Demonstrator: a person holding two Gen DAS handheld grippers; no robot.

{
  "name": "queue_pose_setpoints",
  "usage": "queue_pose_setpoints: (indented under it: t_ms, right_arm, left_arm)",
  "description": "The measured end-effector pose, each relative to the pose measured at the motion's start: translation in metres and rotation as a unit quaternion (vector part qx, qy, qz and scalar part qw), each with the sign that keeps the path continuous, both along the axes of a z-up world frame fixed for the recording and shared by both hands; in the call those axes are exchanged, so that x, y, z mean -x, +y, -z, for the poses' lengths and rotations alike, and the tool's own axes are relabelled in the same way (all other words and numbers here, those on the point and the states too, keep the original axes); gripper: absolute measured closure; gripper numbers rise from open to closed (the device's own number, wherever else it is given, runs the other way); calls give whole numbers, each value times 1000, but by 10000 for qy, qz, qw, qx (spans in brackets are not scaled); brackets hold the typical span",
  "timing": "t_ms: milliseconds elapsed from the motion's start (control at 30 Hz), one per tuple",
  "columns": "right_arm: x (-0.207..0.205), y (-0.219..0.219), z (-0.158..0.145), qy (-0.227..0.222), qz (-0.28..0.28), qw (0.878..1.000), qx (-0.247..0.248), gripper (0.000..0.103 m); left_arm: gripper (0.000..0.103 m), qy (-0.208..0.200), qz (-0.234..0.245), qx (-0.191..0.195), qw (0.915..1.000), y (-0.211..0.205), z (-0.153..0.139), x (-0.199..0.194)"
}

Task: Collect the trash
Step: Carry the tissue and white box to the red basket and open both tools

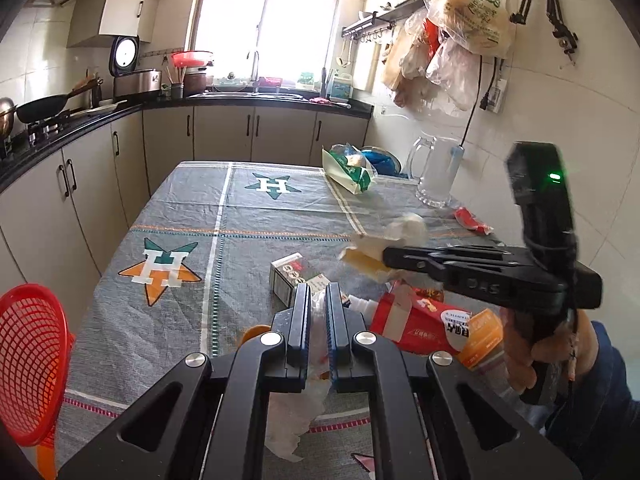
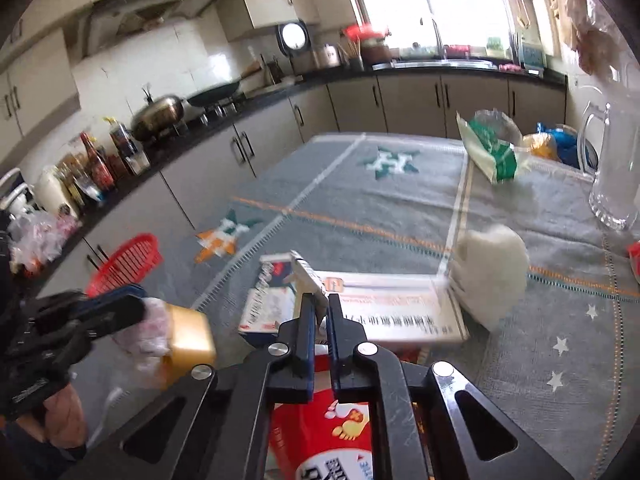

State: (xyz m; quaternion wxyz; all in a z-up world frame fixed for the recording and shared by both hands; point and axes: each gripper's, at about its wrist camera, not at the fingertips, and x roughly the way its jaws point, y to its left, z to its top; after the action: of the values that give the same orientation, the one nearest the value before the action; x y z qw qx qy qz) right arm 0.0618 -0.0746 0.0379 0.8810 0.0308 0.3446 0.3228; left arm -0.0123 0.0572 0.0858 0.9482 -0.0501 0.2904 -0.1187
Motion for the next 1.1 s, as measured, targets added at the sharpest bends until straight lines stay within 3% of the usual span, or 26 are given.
queue_pose_setpoints:
  t_ms: [200,500,1100]
  right_arm:
    - [16,-15,-22,-185,-69,9973,-714,97]
    - [34,-16,-37,-138,-518,9876,-1478,97]
    - [38,-9,-34,208,-883,9781,-1875,97]
  left_arm:
    - [96,-89,-58,262,9996,9,-15,4]
    - [96,-238,-140,228,9994,6,-29,15]
    - [96,-258,-451,160,9985,28,-32,37]
